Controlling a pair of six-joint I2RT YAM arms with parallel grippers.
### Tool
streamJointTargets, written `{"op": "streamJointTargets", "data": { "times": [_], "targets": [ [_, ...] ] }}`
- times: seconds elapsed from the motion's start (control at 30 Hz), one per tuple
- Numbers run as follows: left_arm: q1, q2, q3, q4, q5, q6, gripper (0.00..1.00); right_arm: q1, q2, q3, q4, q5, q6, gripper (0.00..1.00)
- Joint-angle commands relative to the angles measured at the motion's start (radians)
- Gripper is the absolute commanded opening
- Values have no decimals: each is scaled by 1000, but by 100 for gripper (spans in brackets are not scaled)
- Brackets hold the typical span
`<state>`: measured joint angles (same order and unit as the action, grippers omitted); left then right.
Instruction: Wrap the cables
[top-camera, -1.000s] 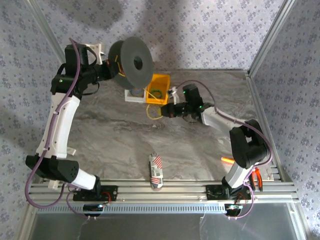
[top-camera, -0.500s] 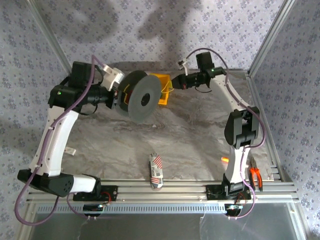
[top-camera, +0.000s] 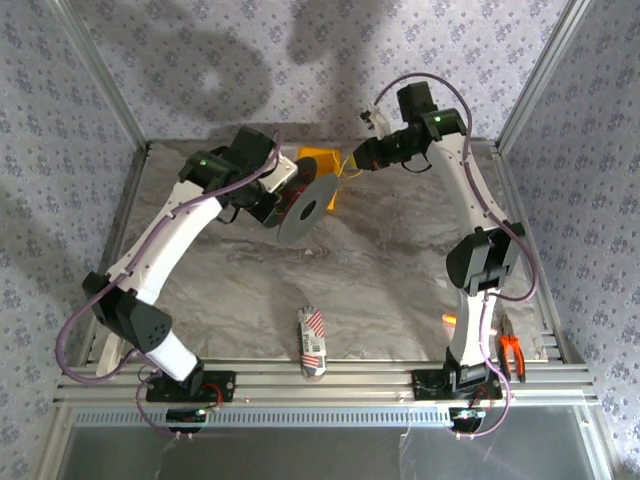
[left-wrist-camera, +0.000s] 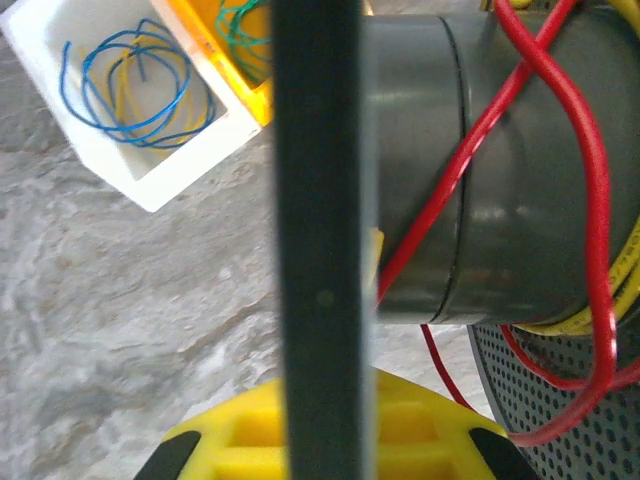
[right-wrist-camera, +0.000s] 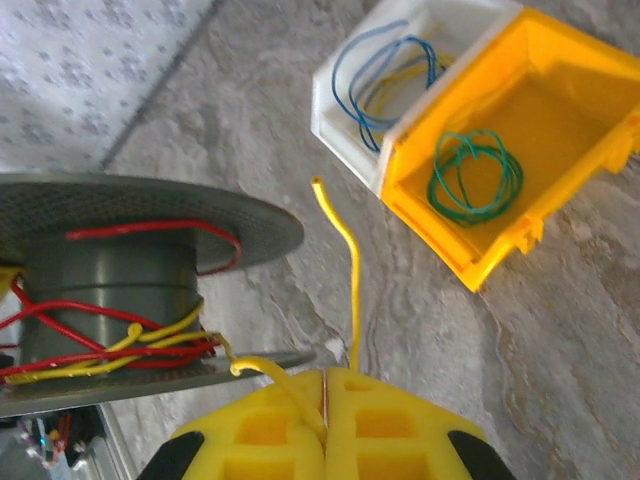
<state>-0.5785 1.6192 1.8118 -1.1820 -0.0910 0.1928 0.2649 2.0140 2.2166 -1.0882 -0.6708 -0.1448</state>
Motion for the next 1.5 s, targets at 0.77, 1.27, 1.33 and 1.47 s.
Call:
{"op": "streamJointTargets", "data": {
  "times": [0.77,1.27,1.33,1.47],
  "targets": [
    [-47,230,98,-264,-679,-61,0,144,-129,-42,79,-298,63,0],
    [-55,227,222,-256,-636,-75,0,167,-171,-212,238,-320,132,42],
    [-55,209,219,-249,-629,-71,0,153,-199,-279,304,-314,165,47],
    [-55,167,226,-224,-600,-67,0,110,-291,-473,478,-289,258,64]
  ]
}}
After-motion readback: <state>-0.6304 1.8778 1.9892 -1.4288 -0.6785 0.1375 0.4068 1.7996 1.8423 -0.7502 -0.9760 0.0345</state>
